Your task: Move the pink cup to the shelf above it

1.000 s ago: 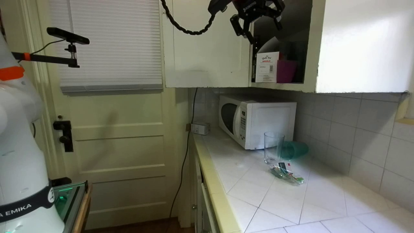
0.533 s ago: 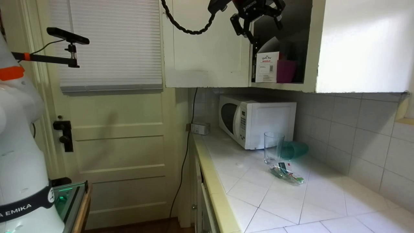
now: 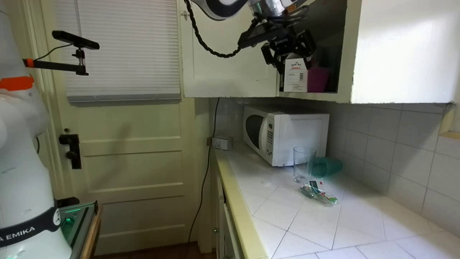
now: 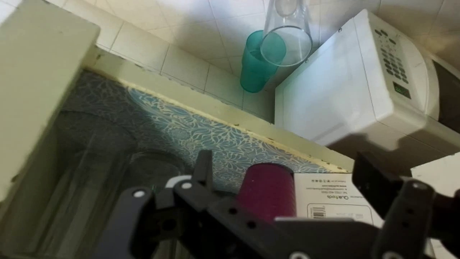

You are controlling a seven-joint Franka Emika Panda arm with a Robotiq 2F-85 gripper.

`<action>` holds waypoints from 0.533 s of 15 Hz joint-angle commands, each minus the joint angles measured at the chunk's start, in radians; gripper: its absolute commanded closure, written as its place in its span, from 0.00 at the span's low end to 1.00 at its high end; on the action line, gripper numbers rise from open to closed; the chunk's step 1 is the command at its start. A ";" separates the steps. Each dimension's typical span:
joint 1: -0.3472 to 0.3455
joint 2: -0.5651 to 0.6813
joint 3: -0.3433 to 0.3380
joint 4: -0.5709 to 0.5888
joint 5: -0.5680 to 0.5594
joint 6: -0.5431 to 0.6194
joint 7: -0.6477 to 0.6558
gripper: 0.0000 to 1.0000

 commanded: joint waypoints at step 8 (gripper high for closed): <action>-0.051 0.131 0.124 0.062 -0.037 0.118 0.138 0.00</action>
